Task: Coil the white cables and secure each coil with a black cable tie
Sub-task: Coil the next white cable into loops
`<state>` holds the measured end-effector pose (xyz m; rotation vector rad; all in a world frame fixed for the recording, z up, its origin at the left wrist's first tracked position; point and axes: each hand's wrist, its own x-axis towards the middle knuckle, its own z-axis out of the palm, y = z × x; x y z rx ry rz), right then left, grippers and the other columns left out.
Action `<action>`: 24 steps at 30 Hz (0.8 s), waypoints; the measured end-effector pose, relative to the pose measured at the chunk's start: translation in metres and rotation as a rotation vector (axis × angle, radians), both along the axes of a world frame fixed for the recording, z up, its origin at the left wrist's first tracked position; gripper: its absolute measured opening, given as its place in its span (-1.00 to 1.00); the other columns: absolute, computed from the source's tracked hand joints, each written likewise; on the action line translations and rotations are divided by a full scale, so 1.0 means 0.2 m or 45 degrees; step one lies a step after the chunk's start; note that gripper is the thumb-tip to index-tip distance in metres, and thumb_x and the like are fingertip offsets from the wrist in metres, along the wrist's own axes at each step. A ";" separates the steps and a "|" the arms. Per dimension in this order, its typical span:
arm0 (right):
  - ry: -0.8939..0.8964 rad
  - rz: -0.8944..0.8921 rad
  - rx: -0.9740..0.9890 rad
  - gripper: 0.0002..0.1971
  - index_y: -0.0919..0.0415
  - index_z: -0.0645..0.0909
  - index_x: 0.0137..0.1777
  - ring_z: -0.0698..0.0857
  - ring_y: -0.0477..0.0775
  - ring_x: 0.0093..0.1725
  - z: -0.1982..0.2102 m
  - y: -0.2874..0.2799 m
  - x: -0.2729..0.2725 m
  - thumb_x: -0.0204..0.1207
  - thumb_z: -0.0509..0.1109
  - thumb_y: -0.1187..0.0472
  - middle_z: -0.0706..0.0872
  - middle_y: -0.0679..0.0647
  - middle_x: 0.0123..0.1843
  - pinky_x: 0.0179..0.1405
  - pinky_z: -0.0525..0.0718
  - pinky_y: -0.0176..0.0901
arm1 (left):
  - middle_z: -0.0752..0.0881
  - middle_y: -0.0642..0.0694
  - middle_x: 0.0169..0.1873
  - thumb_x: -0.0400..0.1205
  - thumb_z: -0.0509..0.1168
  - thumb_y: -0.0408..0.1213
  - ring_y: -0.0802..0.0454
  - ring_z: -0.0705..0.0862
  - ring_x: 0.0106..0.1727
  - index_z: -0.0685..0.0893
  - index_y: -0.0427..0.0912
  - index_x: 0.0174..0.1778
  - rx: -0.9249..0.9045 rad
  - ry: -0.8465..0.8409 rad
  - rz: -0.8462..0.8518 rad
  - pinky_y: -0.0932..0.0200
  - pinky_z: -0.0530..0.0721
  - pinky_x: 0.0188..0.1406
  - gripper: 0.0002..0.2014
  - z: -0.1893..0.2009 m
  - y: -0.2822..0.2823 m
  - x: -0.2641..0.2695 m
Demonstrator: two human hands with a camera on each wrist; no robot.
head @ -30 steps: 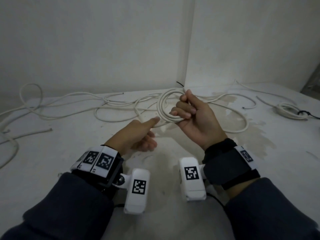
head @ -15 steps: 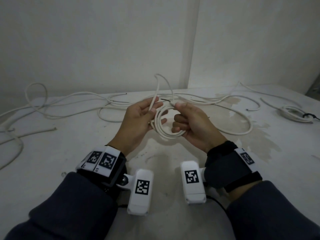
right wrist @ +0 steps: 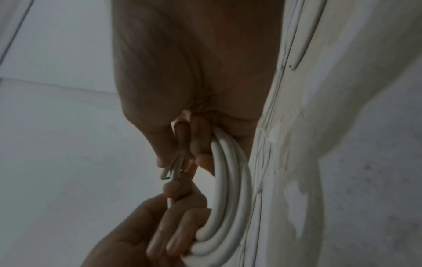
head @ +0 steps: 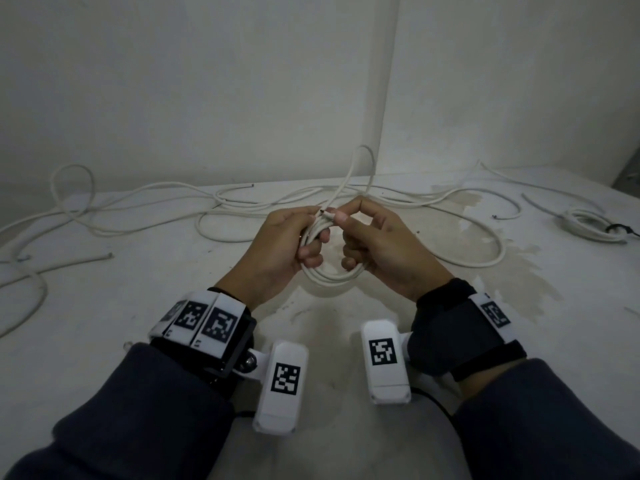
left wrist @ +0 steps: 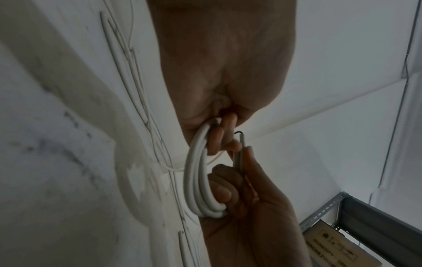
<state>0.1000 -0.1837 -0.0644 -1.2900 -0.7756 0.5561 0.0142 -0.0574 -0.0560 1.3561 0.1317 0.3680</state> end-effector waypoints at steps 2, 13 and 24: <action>-0.014 0.019 -0.010 -0.90 0.19 0.57 -0.12 0.22 -0.03 -0.55 0.00 -0.01 0.00 0.64 0.32 0.26 0.22 0.03 -0.53 -0.47 0.50 -0.19 | 0.48 -0.10 -0.53 0.71 -0.05 -0.46 0.17 0.24 -0.66 0.60 -0.37 -0.03 0.023 0.039 -0.035 0.28 0.24 -0.62 -0.71 0.00 0.00 0.00; -0.047 0.068 -0.051 -0.94 0.17 0.63 -0.06 0.28 -0.04 -0.53 -0.01 -0.02 0.01 0.55 0.43 0.20 0.35 -0.05 -0.58 -0.38 0.54 -0.15 | 0.13 -0.04 -0.43 0.71 0.19 -0.11 0.13 0.15 -0.51 0.70 -0.22 0.24 0.288 0.175 -0.117 0.29 0.25 -0.55 -0.67 0.01 -0.02 -0.02; -0.287 0.002 -0.165 -0.51 0.05 0.51 0.32 0.60 -0.02 -0.49 0.02 -0.03 0.00 0.46 0.47 0.45 0.61 0.15 -0.42 -0.35 0.66 -0.20 | 0.21 0.04 -0.55 0.72 0.20 -0.15 0.15 0.15 -0.57 0.43 -0.13 -0.39 0.359 0.131 -0.046 0.30 0.21 -0.61 -0.66 0.01 0.01 -0.02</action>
